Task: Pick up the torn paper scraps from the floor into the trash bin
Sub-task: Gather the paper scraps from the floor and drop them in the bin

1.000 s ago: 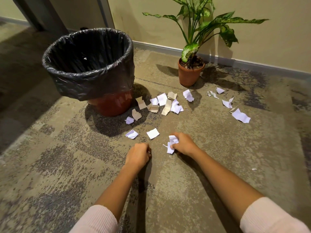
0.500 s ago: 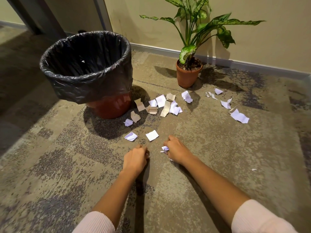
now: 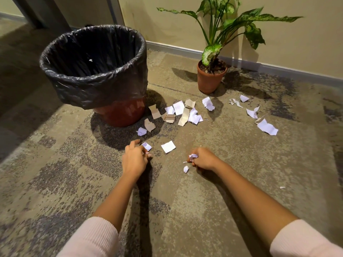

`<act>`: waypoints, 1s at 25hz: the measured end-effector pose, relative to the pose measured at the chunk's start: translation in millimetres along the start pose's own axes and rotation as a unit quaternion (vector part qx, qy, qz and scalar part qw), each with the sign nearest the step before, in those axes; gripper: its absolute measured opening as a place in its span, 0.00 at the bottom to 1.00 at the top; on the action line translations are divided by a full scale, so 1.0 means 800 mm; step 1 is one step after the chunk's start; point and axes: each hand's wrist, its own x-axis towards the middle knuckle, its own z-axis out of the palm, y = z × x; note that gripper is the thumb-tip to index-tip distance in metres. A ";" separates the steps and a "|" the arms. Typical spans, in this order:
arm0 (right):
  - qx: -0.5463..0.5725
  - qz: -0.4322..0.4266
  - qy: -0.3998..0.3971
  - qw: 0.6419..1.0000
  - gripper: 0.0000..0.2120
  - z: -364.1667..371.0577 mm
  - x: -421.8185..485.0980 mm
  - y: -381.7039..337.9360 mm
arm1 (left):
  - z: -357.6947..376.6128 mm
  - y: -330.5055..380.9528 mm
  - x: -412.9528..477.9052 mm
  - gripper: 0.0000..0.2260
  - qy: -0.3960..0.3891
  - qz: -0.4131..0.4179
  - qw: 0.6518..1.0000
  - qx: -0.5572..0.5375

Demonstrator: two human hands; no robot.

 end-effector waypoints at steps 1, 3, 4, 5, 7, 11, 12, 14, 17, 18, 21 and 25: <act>0.004 -0.009 -0.018 1.000 0.04 0.000 -0.004 0.002 | 0.000 0.000 0.005 0.10 -0.021 0.005 1.000 -0.001; 0.033 -0.026 -0.055 0.998 0.14 0.001 -0.011 0.005 | 0.004 0.001 0.012 0.06 -0.044 0.020 0.999 0.002; 0.025 -0.036 -0.063 0.997 0.17 0.005 -0.012 0.005 | 0.006 0.003 0.013 0.04 -0.043 0.026 0.999 0.006; -0.006 -0.055 -0.058 0.997 0.19 0.011 -0.011 0.006 | 0.007 0.005 0.013 0.03 -0.039 0.032 0.999 0.011; -0.084 -0.100 -0.021 0.991 0.15 0.022 -0.007 0.009 | 0.006 0.010 0.013 0.02 -0.029 0.034 0.999 0.008; -0.068 -0.126 0.017 0.990 0.04 0.026 -0.006 0.006 | 0.000 0.016 0.010 0.03 -0.017 0.012 1.000 -0.021; -0.043 -0.113 0.020 0.992 0.05 0.024 -0.007 0.003 | -0.001 0.016 0.009 0.03 -0.015 0.007 0.999 -0.032; -0.003 -0.092 0.030 0.995 0.06 0.022 -0.004 0.002 | -0.003 0.022 0.007 0.02 -0.016 -0.002 0.997 -0.072; 0.020 -0.083 0.040 0.996 0.06 0.021 0.000 0.002 | -0.001 0.038 0.012 0.04 -0.031 0.023 0.992 -0.123; 0.021 -0.083 0.044 0.995 0.06 0.021 0.002 0.003 | 0.003 0.043 0.016 0.05 -0.039 0.037 0.990 -0.128; 0.030 -0.087 0.065 0.994 0.06 0.022 0.004 0.006 | 0.010 0.062 0.030 0.21 -0.085 0.058 0.989 -0.104; -0.018 -0.113 0.087 0.990 0.07 0.026 0.009 0.005 | 0.019 0.077 0.049 0.26 -0.117 0.045 0.991 -0.040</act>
